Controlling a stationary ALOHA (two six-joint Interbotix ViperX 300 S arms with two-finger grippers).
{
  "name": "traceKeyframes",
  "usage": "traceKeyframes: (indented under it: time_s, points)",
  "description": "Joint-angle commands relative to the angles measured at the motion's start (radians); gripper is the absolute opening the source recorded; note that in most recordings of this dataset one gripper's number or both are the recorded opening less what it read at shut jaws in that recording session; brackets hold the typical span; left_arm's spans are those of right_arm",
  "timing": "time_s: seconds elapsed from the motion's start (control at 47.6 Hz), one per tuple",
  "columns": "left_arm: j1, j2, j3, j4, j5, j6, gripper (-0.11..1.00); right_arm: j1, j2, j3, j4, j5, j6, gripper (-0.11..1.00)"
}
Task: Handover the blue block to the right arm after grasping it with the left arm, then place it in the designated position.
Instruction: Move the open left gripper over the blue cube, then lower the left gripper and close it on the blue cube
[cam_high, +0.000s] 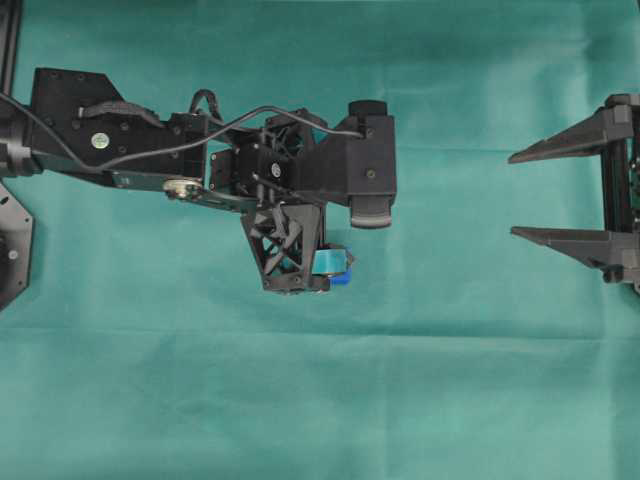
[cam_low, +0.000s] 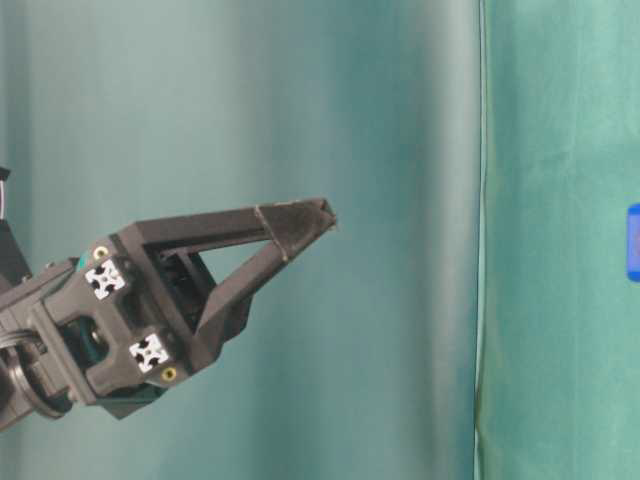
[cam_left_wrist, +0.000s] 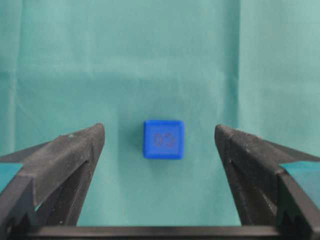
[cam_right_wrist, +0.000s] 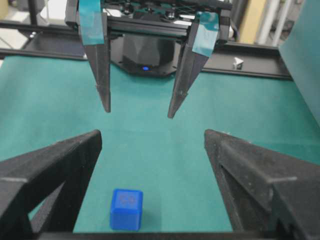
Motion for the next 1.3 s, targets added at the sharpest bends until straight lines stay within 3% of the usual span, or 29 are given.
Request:
traceKeyframes:
  time_s: [0.0,0.902,1.28]
  points:
    - [-0.002,-0.017,-0.021,0.002,-0.006,0.002,1.0,-0.002,0.006,-0.021,0.002,-0.005,0.002,0.94]
    - [-0.002,-0.015,0.026,0.002,-0.044,-0.003,1.0,-0.002,0.006,-0.021,0.0,0.0,0.0,0.94]
    - [-0.005,0.029,0.172,0.003,-0.241,-0.003,1.0,-0.002,0.026,-0.02,0.0,-0.002,0.0,0.94]
